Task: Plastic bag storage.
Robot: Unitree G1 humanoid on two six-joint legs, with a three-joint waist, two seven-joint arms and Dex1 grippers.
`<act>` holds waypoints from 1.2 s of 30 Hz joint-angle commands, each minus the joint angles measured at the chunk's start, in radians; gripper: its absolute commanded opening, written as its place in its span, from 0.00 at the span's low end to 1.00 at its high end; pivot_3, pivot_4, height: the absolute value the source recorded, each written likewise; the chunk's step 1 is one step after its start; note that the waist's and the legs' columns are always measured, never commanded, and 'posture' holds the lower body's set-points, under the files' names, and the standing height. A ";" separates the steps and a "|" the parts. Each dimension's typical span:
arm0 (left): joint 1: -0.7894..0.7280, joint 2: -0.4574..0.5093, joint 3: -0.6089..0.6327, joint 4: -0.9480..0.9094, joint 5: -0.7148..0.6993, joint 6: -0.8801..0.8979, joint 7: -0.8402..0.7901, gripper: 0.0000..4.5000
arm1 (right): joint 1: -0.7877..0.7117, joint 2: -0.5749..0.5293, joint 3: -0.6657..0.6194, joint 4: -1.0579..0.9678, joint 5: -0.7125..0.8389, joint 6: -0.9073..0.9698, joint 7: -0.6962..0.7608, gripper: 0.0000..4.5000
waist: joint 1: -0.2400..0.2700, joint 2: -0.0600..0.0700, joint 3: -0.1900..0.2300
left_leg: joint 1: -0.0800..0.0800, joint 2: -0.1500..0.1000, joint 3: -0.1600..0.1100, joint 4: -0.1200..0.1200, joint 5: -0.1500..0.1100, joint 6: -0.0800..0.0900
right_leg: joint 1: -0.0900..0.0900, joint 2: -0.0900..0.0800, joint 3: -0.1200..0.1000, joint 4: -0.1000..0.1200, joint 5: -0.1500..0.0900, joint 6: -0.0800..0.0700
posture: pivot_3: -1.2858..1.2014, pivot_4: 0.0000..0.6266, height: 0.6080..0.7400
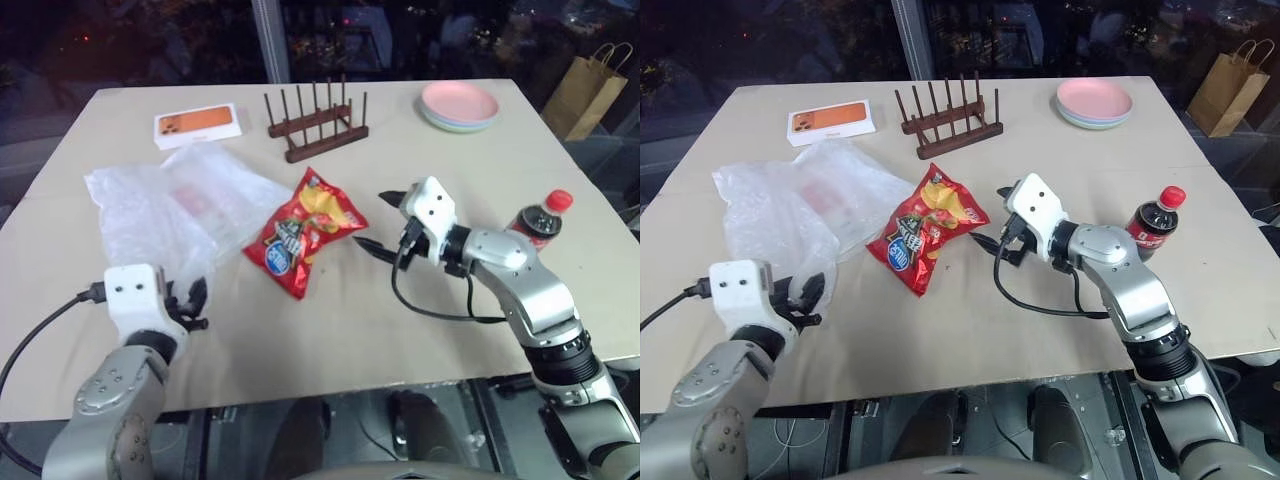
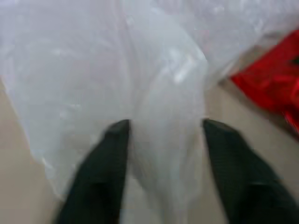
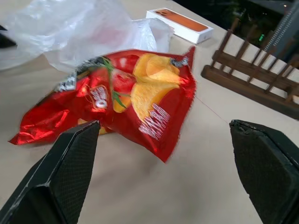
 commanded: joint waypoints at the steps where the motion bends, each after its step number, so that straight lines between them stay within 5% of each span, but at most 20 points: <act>1: -0.087 0.010 0.205 0.029 -0.172 0.062 -0.044 0.15 | 0.001 -0.001 -0.018 -0.023 0.000 -0.030 -0.006 1.00 | 0.001 0.000 0.000 | 0.000 0.000 0.000 0.000 0.000 0.000 | 0.000 0.000 0.000 0.000 0.000 0.000 | 0.52 0.24 1.00; 3: -0.054 0.068 0.257 0.038 -0.215 0.118 -0.088 0.02 | 0.003 0.001 -0.017 -0.020 0.000 -0.035 -0.007 1.00 | -0.001 0.000 0.000 | 0.000 0.000 -0.001 0.000 0.000 0.000 | 0.000 0.000 -0.001 0.000 0.000 0.000 | 0.52 0.24 1.00; 8: 0.220 0.188 0.236 -0.080 -0.196 0.028 -0.223 0.02 | 0.002 0.008 -0.014 -0.009 0.001 -0.049 -0.008 1.00 | -0.005 0.000 0.000 | 0.000 0.000 0.002 -0.001 0.000 0.000 | -0.001 0.000 0.002 -0.001 -0.001 -0.002 | 0.52 0.24 1.00; 11: 0.352 0.143 0.215 -0.143 -0.157 -0.079 -0.228 0.20 | 0.004 0.011 -0.012 -0.007 0.003 -0.052 -0.009 1.00 | 0.008 0.000 0.000 | -0.001 0.000 0.002 -0.002 -0.001 -0.001 | -0.001 -0.001 0.001 -0.003 -0.001 -0.002 | 0.52 0.24 1.00; 16: 0.474 0.112 0.138 -0.177 -0.056 -0.185 -0.198 0.67 | 0.008 0.006 -0.023 -0.017 0.018 -0.048 0.004 1.00 | 0.008 0.000 0.000 | 0.000 0.000 0.002 -0.001 -0.001 -0.001 | -0.001 -0.002 0.001 -0.003 -0.003 0.000 | 0.52 0.24 1.00; 31: 0.091 0.153 -0.158 0.062 0.094 -0.053 -0.024 0.67 | 0.049 -0.057 -0.034 -0.116 0.064 -0.053 0.054 1.00 | 0.005 0.000 0.001 | -0.001 0.000 0.001 -0.001 -0.001 -0.001 | -0.001 0.000 0.001 -0.002 -0.001 -0.002 | 0.52 0.24 1.00; 34: 0.028 0.127 -0.130 0.070 0.058 -0.030 -0.035 0.41 | 0.040 -0.051 -0.023 -0.119 0.058 -0.049 0.046 1.00 | 0.004 0.000 0.001 | -0.001 0.000 0.001 -0.001 -0.001 -0.001 | -0.001 0.000 0.000 -0.002 -0.001 -0.001 | 0.52 0.24 1.00; 36: -0.155 0.091 0.085 0.110 -0.237 -0.008 -0.068 0.21 | -0.028 0.000 -0.013 -0.090 0.062 -0.026 0.017 1.00 | 0.005 0.000 0.001 | 0.000 0.000 0.001 -0.001 -0.001 -0.001 | -0.001 0.000 0.001 -0.002 -0.001 -0.001 | 0.52 0.24 1.00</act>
